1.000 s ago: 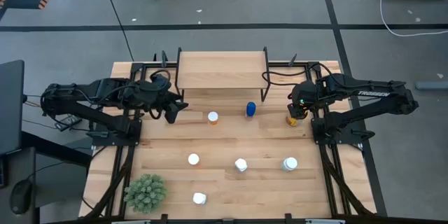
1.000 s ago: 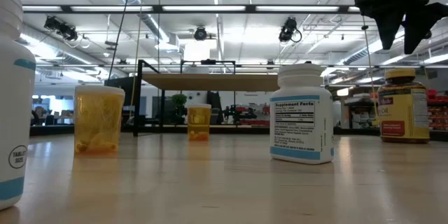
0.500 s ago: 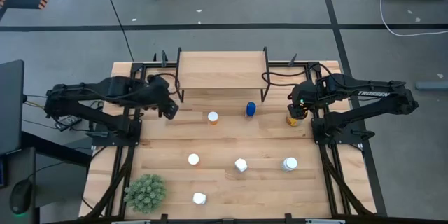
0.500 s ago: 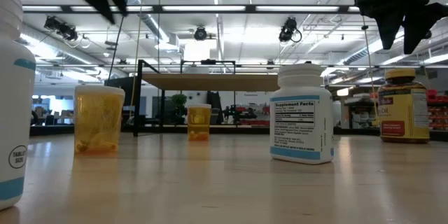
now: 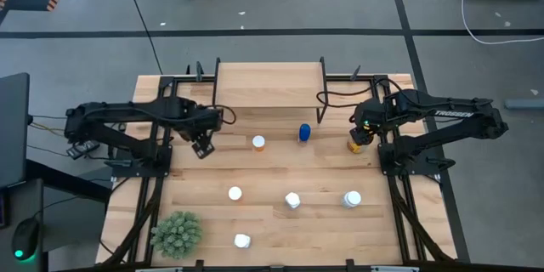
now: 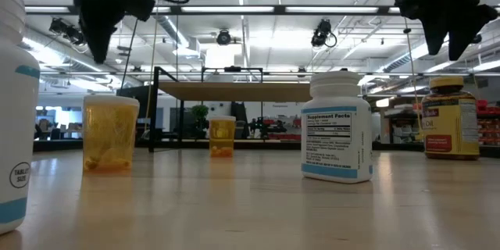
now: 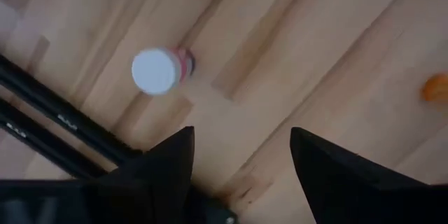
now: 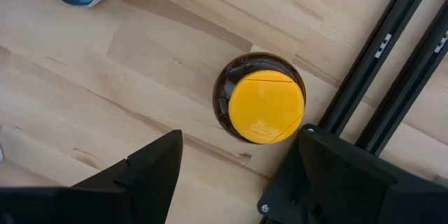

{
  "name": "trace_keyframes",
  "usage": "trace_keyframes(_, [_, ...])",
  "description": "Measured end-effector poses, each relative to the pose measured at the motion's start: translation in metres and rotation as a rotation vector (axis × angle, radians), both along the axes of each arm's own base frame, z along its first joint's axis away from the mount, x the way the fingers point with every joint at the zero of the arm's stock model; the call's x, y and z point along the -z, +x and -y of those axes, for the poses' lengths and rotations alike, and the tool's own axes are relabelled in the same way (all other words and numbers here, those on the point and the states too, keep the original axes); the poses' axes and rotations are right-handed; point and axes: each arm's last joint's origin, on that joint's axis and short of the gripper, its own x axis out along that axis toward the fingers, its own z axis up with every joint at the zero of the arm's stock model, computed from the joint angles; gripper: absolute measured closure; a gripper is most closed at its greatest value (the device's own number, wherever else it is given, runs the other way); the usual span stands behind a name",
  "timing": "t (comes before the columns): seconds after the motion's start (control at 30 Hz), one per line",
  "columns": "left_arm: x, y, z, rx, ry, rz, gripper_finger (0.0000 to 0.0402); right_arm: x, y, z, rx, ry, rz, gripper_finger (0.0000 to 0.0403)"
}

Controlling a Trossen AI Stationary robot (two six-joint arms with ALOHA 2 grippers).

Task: Pick and place medicine bottles onto shelf by color
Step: Put the pink medicine bottle on the shelf

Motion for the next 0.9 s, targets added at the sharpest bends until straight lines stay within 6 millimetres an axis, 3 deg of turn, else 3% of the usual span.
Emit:
trace_keyframes(0.17, [0.009,-0.012,-0.003,0.089,-0.060,0.021,0.0164,0.000,0.000,0.000,-0.005,-0.001,-0.001,0.0107])
trace_keyframes(0.53, [0.006,-0.021,-0.021,0.423,-0.031,-0.027,0.0154,0.000,0.000,0.000,-0.010,-0.006,0.002,0.0107])
trace_keyframes(0.9, [0.018,-0.030,-0.055,0.490,-0.007,-0.044,0.0147,0.000,0.001,0.001,0.004,-0.019,0.007,0.0107])
